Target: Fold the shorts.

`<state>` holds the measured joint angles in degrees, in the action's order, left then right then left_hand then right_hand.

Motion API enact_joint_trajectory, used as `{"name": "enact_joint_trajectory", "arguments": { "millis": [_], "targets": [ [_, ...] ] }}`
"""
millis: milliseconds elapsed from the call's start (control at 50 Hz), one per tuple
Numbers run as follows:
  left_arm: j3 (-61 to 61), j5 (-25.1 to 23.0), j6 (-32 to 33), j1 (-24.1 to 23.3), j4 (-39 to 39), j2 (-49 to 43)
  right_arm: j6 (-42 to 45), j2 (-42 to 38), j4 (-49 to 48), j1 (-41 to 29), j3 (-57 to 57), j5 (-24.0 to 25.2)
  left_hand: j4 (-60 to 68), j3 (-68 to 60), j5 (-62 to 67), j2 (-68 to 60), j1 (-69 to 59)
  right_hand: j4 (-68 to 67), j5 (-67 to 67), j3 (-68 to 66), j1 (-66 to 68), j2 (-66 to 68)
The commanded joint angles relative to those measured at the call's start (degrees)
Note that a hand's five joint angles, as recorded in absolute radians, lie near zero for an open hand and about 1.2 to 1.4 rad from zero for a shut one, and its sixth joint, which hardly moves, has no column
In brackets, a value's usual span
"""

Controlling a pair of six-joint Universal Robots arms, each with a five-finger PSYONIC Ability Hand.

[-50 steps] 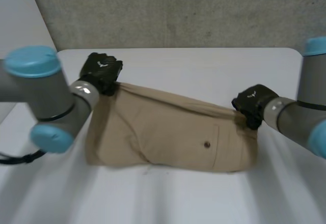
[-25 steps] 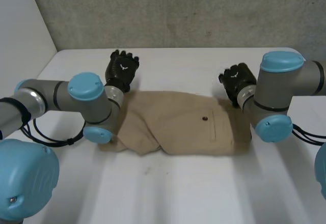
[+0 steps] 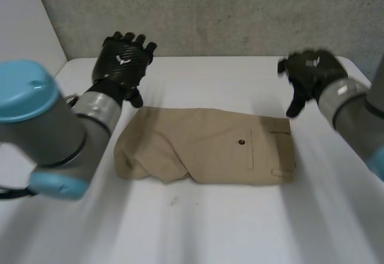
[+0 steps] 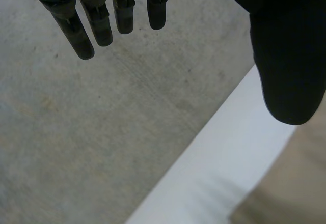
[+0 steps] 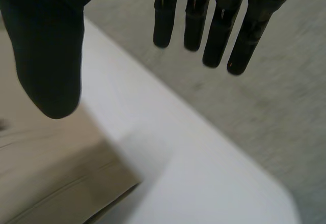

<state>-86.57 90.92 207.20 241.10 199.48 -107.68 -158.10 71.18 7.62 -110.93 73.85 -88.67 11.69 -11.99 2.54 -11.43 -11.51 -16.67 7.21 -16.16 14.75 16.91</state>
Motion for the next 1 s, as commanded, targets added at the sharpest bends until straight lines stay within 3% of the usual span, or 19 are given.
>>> {"name": "enact_joint_trajectory", "arguments": {
  "millis": [20, 80, 180, 380, 640, 720, 760, 800, 1000],
  "targets": [
    [-11.59, -0.13, -11.55, 1.57, -6.20, 11.88, -6.43, 7.40, 1.79, 2.64, 20.00, 10.08, -1.31, 1.61, -2.15, 1.04, 1.13, -19.65, 19.11, -20.17, 21.58, 19.41],
    [-15.81, -0.13, -13.84, 1.92, -6.91, 14.25, -7.13, 7.31, -0.58, 3.70, 24.75, 13.78, -1.31, 1.61, -2.15, 1.04, 1.13, -19.65, 19.11, -20.17, 21.58, 19.41],
    [-19.69, 0.04, -14.55, 1.92, -6.91, 15.31, -7.14, 6.69, -7.69, 5.99, 30.64, 15.28, -1.31, 1.61, -2.15, 1.04, 1.13, -20.49, 19.95, -21.01, 22.42, 20.25],
    [-23.38, 0.04, -14.63, 2.19, -6.73, 14.35, -5.99, -1.21, -17.63, 6.25, 32.06, 14.58, -1.48, 1.78, -2.32, 1.21, 1.30, -18.48, 17.94, -18.99, 20.41, 18.24],
    [-23.65, -0.04, -14.63, 2.27, -6.29, 12.94, -0.29, -4.64, -25.10, 6.08, 31.53, 11.86, -1.65, 1.94, -2.49, 1.38, 1.47, -19.98, 19.44, -20.50, 21.91, 19.74],
    [-23.65, -0.04, -14.63, 2.36, -6.20, 12.85, 1.39, -6.84, -25.72, 6.07, 30.30, 10.10, -1.65, 1.94, -2.49, 1.38, 1.47, -27.04, 26.49, -27.55, 28.96, 26.79],
    [-23.65, -0.04, -14.63, 2.62, -6.20, 12.85, 2.35, -8.25, -25.72, 6.07, 29.34, 8.52, -1.69, 1.99, -2.54, 1.43, 1.51, -39.27, 38.72, -39.78, 41.19, 39.02],
    [-23.82, -0.04, -14.63, 2.80, -6.20, 12.85, 3.06, -8.51, -25.37, 6.16, 28.63, 7.47, -1.69, 1.99, -2.54, 1.43, 1.51, -61.08, 60.53, -61.59, 63.00, 60.83],
    [-23.82, 0.04, -14.63, 3.85, -6.73, 13.47, 7.09, -1.84, -23.27, 11.51, 27.05, 6.41, -1.69, 1.99, -2.54, 1.43, 1.51, -63.33, 62.79, -63.84, 65.25, 63.09]
  ]
}}
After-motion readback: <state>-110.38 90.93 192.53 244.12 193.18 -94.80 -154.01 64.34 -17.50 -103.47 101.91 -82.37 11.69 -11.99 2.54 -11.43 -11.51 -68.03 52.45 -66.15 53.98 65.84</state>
